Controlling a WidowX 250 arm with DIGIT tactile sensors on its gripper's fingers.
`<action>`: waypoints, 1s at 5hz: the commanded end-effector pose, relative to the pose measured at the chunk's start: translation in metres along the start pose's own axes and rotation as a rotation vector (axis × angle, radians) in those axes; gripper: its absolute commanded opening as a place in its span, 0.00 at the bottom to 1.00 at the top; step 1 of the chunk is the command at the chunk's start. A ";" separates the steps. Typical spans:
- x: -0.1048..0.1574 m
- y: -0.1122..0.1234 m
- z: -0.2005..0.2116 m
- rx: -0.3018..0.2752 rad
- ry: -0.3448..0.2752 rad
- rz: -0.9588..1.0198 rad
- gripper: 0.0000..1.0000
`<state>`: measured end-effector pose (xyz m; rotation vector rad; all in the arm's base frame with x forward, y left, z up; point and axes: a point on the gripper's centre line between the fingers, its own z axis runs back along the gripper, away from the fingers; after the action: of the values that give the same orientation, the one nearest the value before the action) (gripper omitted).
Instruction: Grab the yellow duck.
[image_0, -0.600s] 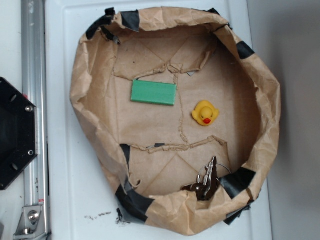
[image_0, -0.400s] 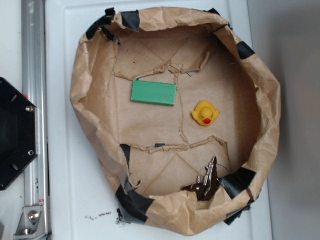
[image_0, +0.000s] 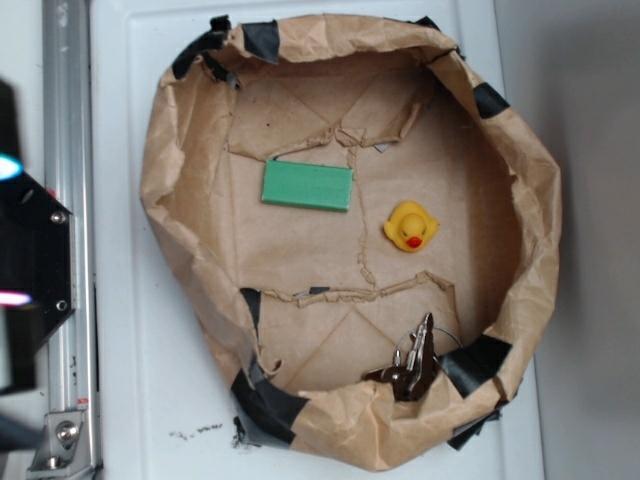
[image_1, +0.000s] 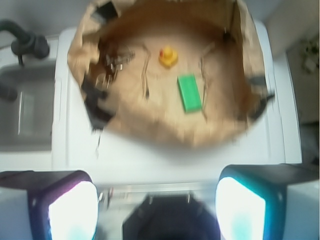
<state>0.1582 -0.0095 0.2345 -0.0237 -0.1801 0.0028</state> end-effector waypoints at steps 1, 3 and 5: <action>0.063 0.004 -0.045 0.025 -0.132 -0.041 1.00; 0.100 0.017 -0.130 0.015 -0.077 -0.088 1.00; 0.100 0.017 -0.130 0.015 -0.077 -0.088 1.00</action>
<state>0.2773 0.0005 0.1163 -0.0063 -0.2282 -0.1050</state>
